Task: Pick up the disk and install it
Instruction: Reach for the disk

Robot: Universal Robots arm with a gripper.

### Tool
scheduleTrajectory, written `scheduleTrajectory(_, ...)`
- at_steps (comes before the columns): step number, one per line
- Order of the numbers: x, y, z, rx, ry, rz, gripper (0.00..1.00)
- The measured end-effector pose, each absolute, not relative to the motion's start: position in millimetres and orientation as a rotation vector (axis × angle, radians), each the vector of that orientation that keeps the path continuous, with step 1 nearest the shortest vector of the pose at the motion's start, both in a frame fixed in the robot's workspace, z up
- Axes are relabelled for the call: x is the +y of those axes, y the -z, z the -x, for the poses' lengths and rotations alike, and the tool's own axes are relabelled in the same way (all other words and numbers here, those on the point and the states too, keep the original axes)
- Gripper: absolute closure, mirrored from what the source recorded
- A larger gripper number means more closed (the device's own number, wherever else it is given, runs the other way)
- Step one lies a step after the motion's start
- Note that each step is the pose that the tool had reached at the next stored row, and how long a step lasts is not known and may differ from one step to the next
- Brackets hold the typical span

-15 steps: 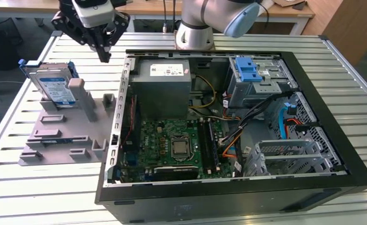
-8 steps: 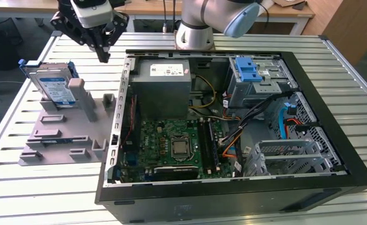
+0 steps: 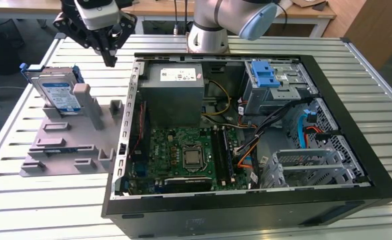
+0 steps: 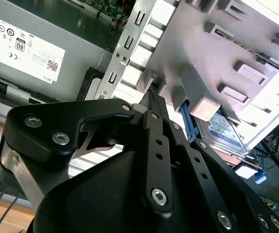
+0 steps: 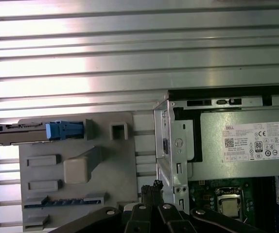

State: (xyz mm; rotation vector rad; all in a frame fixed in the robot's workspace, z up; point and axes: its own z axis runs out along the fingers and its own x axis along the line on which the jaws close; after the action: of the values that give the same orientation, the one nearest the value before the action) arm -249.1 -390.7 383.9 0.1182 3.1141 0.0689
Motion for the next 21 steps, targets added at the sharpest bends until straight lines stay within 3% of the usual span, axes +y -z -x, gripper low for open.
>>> scheduleTrajectory(21,-379.6,-382.8,269.3,3.114,-0.069,-0.118,0.89)
